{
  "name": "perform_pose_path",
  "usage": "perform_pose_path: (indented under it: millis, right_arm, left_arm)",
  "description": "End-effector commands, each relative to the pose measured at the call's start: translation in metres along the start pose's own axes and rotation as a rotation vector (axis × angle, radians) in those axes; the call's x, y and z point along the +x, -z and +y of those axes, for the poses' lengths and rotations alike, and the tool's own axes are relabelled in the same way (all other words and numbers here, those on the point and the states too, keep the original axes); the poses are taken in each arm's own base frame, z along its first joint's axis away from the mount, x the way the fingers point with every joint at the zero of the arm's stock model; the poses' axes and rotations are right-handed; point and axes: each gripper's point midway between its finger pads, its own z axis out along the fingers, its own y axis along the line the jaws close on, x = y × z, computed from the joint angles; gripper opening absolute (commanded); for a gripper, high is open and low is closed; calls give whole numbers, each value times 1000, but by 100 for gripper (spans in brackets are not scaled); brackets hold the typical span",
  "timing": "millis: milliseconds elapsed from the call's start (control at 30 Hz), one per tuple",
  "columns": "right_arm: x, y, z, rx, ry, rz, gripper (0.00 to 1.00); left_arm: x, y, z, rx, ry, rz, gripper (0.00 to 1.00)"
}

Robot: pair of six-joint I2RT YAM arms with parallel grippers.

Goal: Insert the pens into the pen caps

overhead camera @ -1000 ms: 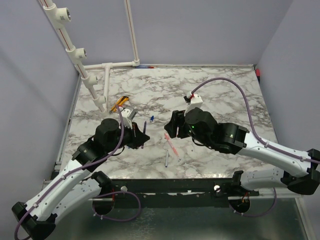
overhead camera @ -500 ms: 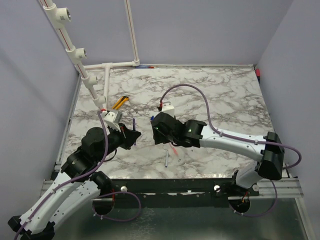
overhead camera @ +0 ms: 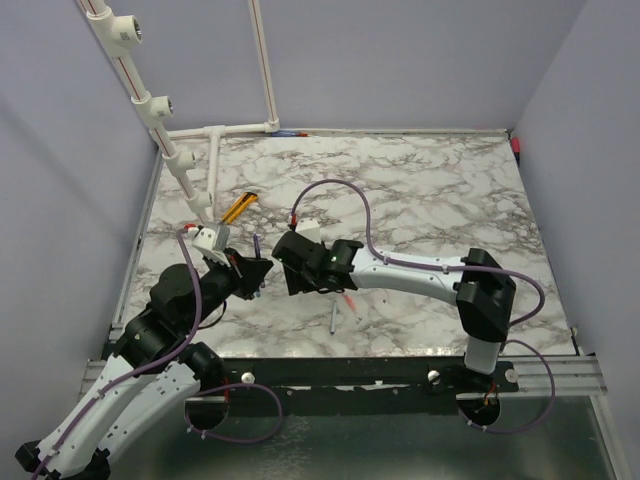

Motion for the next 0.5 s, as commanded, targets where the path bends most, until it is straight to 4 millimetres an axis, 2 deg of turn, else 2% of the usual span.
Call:
perform_pose_path:
  millis: [0, 200, 467]
  right_arm:
    - [0, -19, 6, 2, -55, 13, 58]
    - [4, -42, -1, 37, -85, 27, 55]
    - [4, -63, -16, 95, -119, 33, 50]
  left_arm:
    - [-6, 3, 5, -29, 6, -38, 0]
    - [-7, 4, 6, -35, 12, -46, 0]
    - [-5, 3, 5, -25, 7, -37, 0]
